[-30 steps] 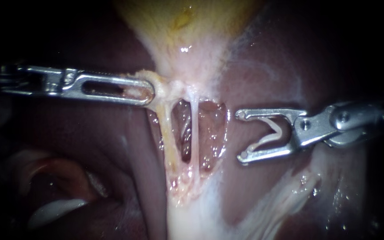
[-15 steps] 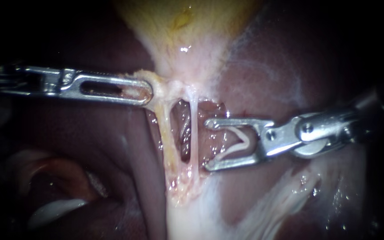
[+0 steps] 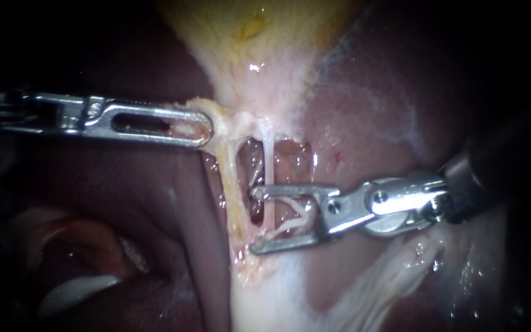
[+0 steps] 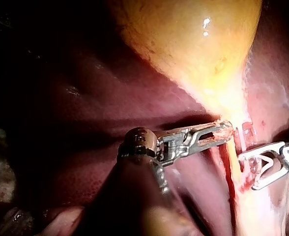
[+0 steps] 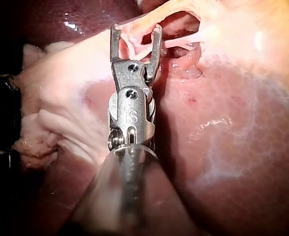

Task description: Clipping first clip left tube

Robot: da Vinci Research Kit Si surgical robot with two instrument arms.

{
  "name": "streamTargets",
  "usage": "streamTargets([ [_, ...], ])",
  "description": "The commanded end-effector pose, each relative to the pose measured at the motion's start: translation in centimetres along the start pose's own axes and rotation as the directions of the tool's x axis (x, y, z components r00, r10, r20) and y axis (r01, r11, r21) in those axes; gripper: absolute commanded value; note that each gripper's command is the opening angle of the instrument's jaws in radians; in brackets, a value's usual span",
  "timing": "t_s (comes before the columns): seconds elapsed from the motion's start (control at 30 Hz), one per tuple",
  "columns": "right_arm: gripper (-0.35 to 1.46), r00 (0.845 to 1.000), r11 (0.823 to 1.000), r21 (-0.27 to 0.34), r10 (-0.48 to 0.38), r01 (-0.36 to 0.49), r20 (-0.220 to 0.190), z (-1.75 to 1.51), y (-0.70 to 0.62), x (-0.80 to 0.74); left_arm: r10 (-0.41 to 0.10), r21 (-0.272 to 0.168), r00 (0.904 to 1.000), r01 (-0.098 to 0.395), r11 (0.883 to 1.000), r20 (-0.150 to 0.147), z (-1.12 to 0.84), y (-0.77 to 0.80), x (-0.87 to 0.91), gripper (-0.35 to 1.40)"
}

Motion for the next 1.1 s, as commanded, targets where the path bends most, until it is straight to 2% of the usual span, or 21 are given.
streamTargets([
  [0.03,0.50,1.000,1.000,0.003,0.004,-0.004,0.000,0.04,0.00,-0.01,0.000,0.000,1.0000,0.000,1.000,0.000,0.00,0.00,0.00,-0.35],
  [0.23,0.50,0.999,0.998,0.032,0.051,-0.051,-0.002,0.27,0.01,-0.03,-0.001,0.000,1.0000,0.001,1.000,0.000,0.01,0.00,0.00,-0.35],
  [0.4,0.50,0.996,0.994,0.056,0.091,-0.091,-0.004,0.36,0.00,0.03,-0.001,0.000,1.0000,0.001,1.000,0.000,0.01,-0.01,0.00,-0.35],
  [0.77,0.47,0.979,0.970,0.142,0.202,-0.200,0.000,0.58,0.08,0.12,-0.001,-0.001,1.0000,0.001,1.000,0.001,0.03,-0.02,-0.01,-0.35],
  [1.1,0.42,0.972,0.960,0.152,0.236,-0.234,0.005,0.66,0.11,0.15,-0.002,-0.002,1.0000,0.002,1.000,0.002,0.05,-0.02,-0.01,-0.35],
])
